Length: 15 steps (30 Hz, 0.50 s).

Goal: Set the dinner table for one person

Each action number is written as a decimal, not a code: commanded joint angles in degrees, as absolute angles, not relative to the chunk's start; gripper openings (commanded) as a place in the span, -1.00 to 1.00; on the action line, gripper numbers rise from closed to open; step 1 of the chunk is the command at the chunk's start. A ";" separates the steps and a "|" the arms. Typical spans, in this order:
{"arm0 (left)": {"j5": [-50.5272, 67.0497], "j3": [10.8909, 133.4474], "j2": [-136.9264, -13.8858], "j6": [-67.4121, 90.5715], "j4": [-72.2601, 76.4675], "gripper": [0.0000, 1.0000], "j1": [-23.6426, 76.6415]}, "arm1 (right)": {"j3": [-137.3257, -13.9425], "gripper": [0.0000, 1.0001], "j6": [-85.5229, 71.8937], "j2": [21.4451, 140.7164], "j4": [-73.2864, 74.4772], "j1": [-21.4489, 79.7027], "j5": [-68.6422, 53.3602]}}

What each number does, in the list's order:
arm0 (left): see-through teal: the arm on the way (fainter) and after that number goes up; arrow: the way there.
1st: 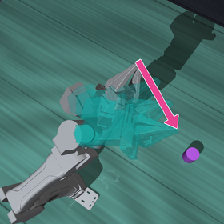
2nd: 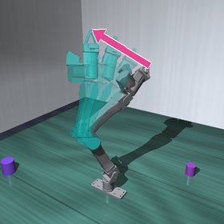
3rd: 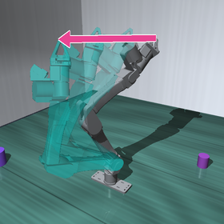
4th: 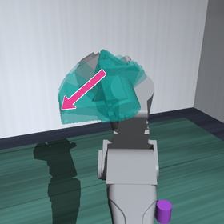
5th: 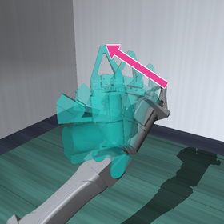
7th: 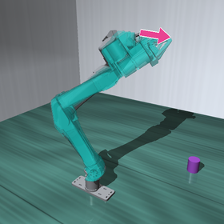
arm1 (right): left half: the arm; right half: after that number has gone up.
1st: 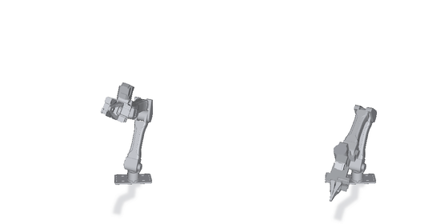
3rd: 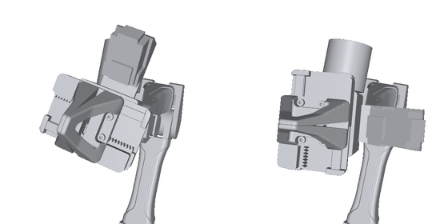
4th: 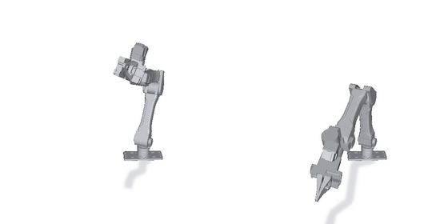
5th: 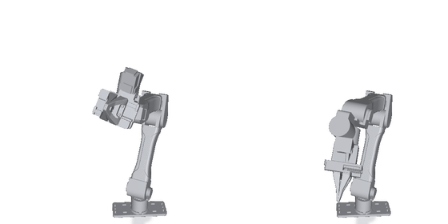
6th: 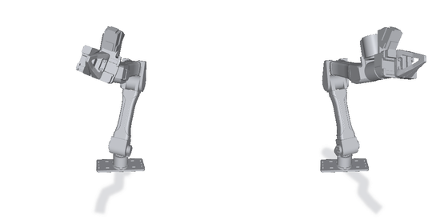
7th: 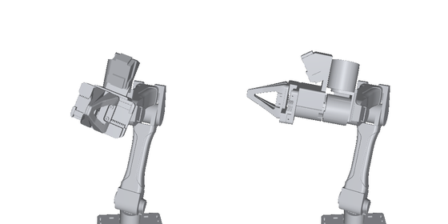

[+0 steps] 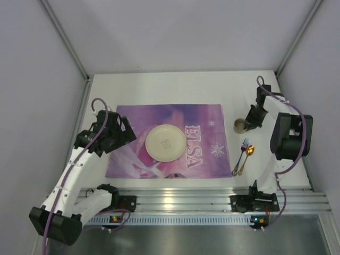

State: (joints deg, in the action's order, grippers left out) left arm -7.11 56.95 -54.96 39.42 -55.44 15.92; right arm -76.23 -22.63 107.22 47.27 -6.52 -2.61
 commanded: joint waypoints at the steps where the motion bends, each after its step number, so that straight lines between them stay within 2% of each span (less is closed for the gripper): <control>1: -7.38 58.62 -55.72 39.02 -53.00 0.96 15.73 | -80.50 -1.00 -23.99 100.04 47.72 -4.32 -2.11; 7: -6.94 59.24 -56.43 39.55 -52.47 0.96 15.73 | -87.34 -1.00 -27.07 97.99 49.74 5.60 -3.07; 15: -7.21 59.94 -53.80 40.78 -53.61 0.96 15.73 | -96.40 -1.00 -28.74 109.24 49.74 13.09 -2.20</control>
